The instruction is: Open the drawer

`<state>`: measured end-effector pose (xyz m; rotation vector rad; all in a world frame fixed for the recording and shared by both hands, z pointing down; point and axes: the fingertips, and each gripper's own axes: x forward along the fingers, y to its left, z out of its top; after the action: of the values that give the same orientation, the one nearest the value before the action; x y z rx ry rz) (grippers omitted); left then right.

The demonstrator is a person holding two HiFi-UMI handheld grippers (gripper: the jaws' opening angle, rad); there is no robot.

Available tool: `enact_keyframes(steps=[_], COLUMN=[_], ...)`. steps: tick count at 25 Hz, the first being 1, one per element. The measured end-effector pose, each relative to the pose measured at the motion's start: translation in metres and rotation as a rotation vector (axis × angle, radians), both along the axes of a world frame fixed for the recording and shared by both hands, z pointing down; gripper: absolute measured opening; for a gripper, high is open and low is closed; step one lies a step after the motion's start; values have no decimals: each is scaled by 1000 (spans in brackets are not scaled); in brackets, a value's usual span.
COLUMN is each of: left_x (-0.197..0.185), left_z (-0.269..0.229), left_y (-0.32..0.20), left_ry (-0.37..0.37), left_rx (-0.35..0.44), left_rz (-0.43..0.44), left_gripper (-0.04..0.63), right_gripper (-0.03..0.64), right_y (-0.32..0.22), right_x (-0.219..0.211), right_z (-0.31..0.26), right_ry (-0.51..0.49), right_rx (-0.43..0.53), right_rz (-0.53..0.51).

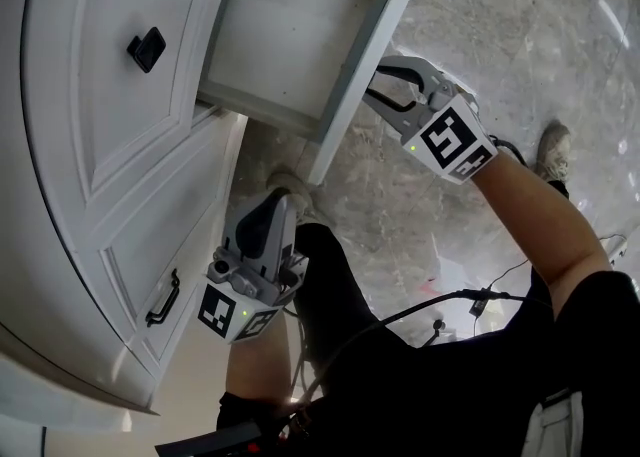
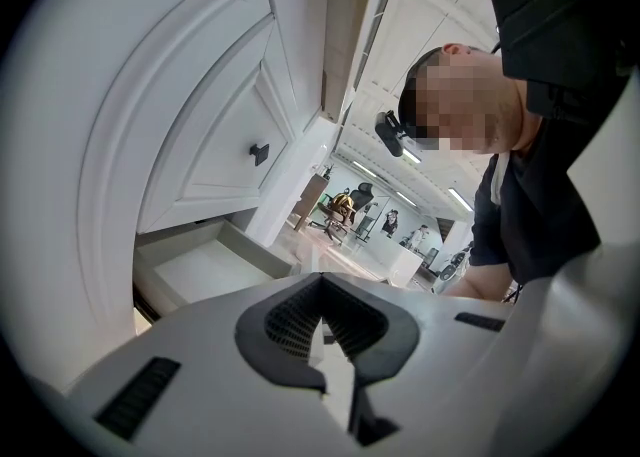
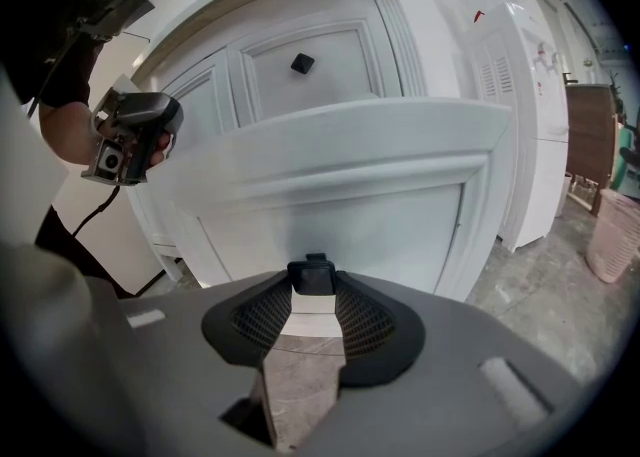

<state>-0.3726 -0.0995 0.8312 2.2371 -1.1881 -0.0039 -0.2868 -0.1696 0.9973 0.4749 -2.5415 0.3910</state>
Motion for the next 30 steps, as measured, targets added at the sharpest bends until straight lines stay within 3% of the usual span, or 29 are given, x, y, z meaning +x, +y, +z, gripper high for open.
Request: enact_keyframes(steps=[21,30], left_x=[9,14], left_z=[-8,-2], left_y=[15,15], left_ry=[0,1], left_rx=[4,3], left_rz=[19,24], left_gripper=[0,0], right_gripper=[121,121], right_y=[17,15], right_x=[30,30], right_z=[-3,1], right_ry=[38,-36], right_rx=[3,-22], right_rz=[41,34])
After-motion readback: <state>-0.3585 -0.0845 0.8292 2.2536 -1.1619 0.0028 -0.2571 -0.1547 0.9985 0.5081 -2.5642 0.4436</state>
